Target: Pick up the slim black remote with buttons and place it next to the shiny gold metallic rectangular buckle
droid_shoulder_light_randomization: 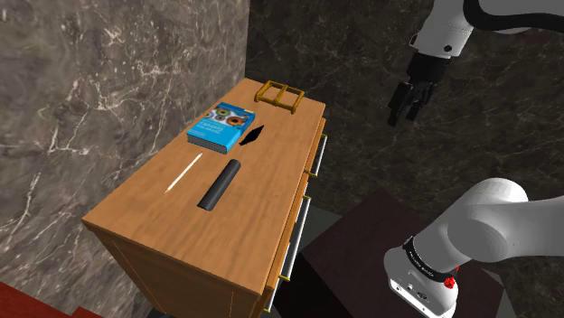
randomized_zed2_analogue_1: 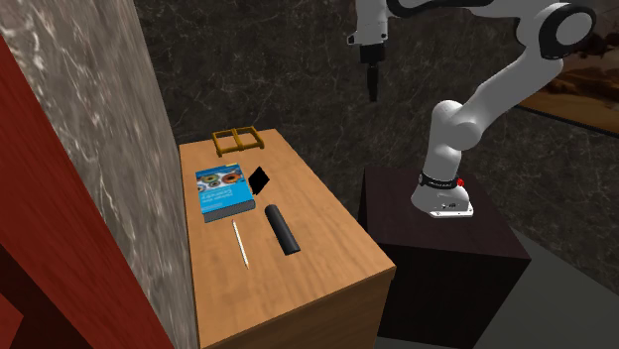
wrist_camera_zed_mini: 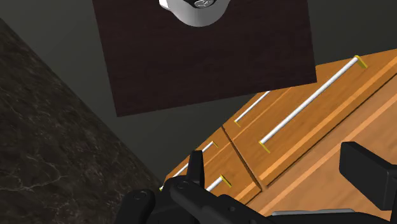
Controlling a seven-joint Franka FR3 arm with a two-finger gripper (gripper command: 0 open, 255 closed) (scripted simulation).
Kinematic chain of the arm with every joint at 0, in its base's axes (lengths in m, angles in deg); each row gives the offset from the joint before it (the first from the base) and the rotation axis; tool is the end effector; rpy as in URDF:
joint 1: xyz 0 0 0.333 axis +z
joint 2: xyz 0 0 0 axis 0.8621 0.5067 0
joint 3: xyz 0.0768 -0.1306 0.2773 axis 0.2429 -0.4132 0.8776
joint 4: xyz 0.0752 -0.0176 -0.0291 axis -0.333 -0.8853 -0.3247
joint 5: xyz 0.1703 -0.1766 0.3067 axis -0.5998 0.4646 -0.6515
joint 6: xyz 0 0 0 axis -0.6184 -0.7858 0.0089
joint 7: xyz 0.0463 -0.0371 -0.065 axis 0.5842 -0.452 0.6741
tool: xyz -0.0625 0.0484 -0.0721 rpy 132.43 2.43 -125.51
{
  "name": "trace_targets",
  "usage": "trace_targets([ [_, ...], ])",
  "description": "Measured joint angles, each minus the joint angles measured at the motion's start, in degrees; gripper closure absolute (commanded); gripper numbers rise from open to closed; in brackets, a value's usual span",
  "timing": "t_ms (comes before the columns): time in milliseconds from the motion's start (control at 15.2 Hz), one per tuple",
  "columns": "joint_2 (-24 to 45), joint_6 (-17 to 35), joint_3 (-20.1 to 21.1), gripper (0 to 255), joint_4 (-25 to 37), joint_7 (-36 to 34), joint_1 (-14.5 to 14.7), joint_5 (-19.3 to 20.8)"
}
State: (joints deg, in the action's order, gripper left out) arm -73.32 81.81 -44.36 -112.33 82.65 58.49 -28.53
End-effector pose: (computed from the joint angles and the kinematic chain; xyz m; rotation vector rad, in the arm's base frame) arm 0.2941 -0.0115 0.5643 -3.0658 0.1465 0.2343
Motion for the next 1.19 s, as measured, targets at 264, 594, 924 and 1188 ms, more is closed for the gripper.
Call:
trace_targets([
  [264, 0.0, 2.2, 3.3, 0, -1.6, -5.2, 0.2, -2.5],
  [594, 1.3, 7.4, 11.1, 0, -4.1, -17.0, 0.5, -7.7],
  [924, 6.4, 13.4, 19.1, 0, -3.1, -29.3, 0.4, -12.0],
  [1188, 12.9, 18.6, 25.6, 0, -0.4, -39.0, -0.7, -13.7],
])
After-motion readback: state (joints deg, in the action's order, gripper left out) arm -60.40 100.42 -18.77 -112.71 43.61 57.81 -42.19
